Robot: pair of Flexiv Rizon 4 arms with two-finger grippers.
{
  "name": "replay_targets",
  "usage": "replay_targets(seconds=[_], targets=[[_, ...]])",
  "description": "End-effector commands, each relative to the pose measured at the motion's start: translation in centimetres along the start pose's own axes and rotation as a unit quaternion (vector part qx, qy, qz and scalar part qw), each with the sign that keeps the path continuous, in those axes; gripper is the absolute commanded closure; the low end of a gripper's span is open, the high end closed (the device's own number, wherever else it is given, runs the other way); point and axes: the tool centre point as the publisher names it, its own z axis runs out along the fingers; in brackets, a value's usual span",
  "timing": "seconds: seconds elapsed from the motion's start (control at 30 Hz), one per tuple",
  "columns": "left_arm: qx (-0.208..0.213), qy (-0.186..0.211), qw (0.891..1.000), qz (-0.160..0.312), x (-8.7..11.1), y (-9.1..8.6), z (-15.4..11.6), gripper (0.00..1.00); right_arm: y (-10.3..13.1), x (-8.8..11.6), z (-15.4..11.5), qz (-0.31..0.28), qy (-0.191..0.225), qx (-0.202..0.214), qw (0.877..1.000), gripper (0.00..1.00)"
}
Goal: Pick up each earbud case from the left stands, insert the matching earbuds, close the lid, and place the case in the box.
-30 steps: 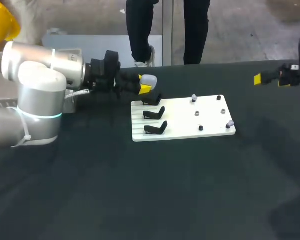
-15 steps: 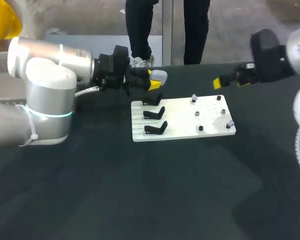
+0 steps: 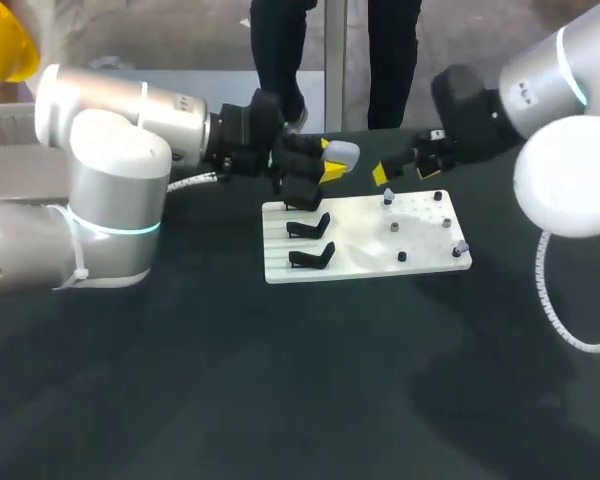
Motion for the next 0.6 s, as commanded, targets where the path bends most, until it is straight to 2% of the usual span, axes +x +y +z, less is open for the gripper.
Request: replay_targets(seconds=[0.03, 0.6], targets=[[0.011, -0.001, 1.0, 0.005, 0.0, 0.1, 0.5, 1.0, 0.0, -0.9, 1.6, 0.0, 0.009, -0.041, 0.999, 0.0], [0.038, -0.011, 0.999, 0.007, -0.2, -1.4, 1.1, 1.0, 0.0, -1.8, 1.9, 0.001, 0.011, -0.037, 0.999, 0.0]])
